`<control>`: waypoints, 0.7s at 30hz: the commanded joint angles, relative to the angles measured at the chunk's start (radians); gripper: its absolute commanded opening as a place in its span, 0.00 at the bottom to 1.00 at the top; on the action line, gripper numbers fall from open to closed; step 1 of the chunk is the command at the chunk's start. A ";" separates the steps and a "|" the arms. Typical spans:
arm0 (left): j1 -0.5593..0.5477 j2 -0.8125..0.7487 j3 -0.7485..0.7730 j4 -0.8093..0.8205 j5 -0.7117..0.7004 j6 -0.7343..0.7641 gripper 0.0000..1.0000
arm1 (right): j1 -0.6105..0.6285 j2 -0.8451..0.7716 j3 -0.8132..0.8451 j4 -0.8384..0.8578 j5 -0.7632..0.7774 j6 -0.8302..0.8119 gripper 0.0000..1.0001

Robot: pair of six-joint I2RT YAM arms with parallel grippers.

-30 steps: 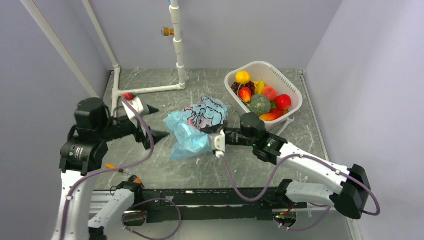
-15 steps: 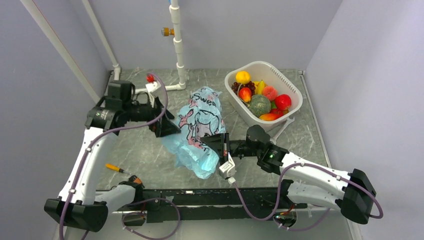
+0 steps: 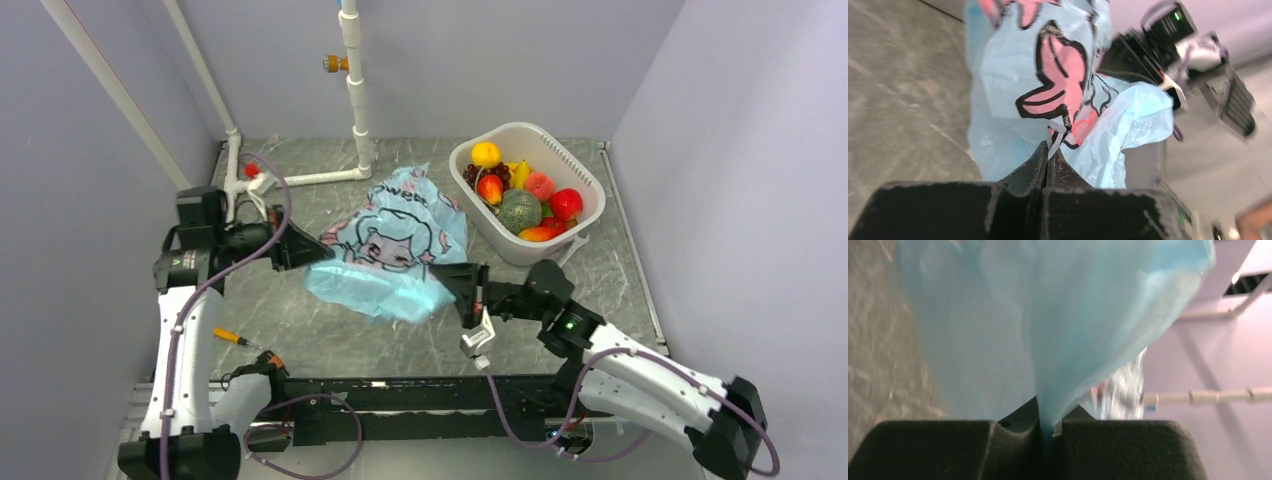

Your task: Place the fake fruits into the plastic bag and tie a complex knot

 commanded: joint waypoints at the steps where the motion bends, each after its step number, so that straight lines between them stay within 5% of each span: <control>1: 0.209 -0.050 0.078 0.118 0.032 -0.107 0.00 | -0.125 -0.131 -0.068 -0.236 -0.019 0.035 0.11; 5: 0.218 -0.091 0.023 0.281 -0.130 -0.286 0.00 | -0.147 -0.109 0.038 -0.385 0.045 0.221 0.65; 8: 0.209 -0.100 -0.021 0.302 -0.256 -0.361 0.00 | -0.148 -0.040 0.289 -0.614 0.054 0.438 0.99; 11: 0.159 -0.082 -0.015 0.277 -0.345 -0.379 0.00 | -0.141 0.092 0.557 -0.739 -0.027 0.682 1.00; 15: 0.005 -0.072 0.026 0.239 -0.512 -0.361 0.00 | -0.037 0.343 0.808 -0.678 0.047 1.006 1.00; 21: -0.049 -0.038 0.070 0.207 -0.624 -0.449 0.00 | 0.139 0.571 0.946 -0.588 0.185 1.085 1.00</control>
